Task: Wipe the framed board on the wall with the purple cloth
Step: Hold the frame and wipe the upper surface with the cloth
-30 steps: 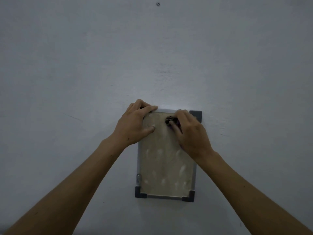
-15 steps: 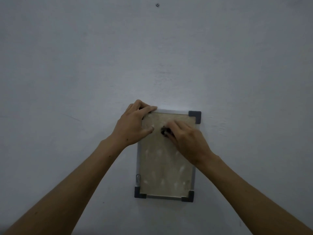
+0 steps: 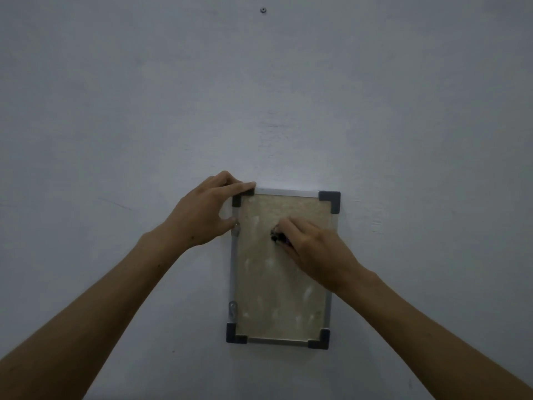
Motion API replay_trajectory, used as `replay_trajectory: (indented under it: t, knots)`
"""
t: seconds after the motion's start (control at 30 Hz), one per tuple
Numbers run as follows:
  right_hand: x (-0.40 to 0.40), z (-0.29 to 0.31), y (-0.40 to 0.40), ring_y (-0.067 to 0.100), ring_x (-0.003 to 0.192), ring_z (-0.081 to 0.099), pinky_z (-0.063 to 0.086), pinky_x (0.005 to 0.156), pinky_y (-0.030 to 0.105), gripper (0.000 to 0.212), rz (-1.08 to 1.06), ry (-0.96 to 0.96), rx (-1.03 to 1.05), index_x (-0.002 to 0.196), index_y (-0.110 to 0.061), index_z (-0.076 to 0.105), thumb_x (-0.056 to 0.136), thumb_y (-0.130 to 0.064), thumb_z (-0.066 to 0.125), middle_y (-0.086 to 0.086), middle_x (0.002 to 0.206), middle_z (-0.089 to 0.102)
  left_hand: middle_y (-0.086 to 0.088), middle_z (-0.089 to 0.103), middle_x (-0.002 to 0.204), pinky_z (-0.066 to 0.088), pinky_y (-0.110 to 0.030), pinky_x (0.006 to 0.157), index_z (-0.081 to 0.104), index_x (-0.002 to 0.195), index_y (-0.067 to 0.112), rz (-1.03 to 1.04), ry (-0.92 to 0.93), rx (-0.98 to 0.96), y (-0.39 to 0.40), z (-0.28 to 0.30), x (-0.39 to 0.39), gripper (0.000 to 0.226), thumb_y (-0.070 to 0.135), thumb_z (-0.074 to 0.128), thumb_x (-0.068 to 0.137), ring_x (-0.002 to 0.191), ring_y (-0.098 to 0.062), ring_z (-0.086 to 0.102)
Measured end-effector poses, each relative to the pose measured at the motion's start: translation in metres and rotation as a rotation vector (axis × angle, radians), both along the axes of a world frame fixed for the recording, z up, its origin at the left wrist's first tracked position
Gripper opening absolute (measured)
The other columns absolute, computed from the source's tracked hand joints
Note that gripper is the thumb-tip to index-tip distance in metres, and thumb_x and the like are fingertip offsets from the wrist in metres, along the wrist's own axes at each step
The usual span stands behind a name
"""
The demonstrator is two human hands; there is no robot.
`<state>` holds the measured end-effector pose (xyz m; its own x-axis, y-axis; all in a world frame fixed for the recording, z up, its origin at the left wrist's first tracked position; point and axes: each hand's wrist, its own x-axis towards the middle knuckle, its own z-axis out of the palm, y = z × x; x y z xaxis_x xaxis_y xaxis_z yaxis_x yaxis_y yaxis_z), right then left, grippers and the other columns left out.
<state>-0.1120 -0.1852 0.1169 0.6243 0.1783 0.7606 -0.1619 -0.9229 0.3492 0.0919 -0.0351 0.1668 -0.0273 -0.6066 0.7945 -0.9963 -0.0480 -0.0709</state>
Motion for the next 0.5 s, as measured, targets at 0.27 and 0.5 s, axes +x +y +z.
replay_trajectory:
  t: [0.27, 0.5]
  knots:
    - [0.011, 0.006, 0.005, 0.016, 0.078, 0.057, 0.055, 0.066, 0.035, 0.012, 0.01, -0.072, 0.064, 0.105, -0.01, 0.06, 0.101, -0.021, 0.058, 0.005, 0.097, 0.062, 0.005, 0.053, 0.116, 0.053, -0.038, 0.095, 0.054, 0.14, 0.025, -0.041, 0.063, -0.041, -0.003, 0.003, -0.004, 0.067, 0.016, 0.08, 0.079, 0.106, -0.014, 0.053]
    - [0.013, -0.001, 0.005, 0.015, 0.078, 0.058, 0.056, 0.062, 0.03, 0.014, -0.002, -0.239, 0.119, 0.105, -0.01, 0.06, 0.098, -0.021, 0.062, 0.006, 0.096, 0.063, 0.004, 0.051, 0.117, 0.053, -0.041, 0.096, 0.053, 0.141, 0.024, -0.054, 0.102, -0.05, -0.003, 0.0, -0.005, 0.067, 0.014, 0.079, 0.08, 0.107, -0.017, 0.054]
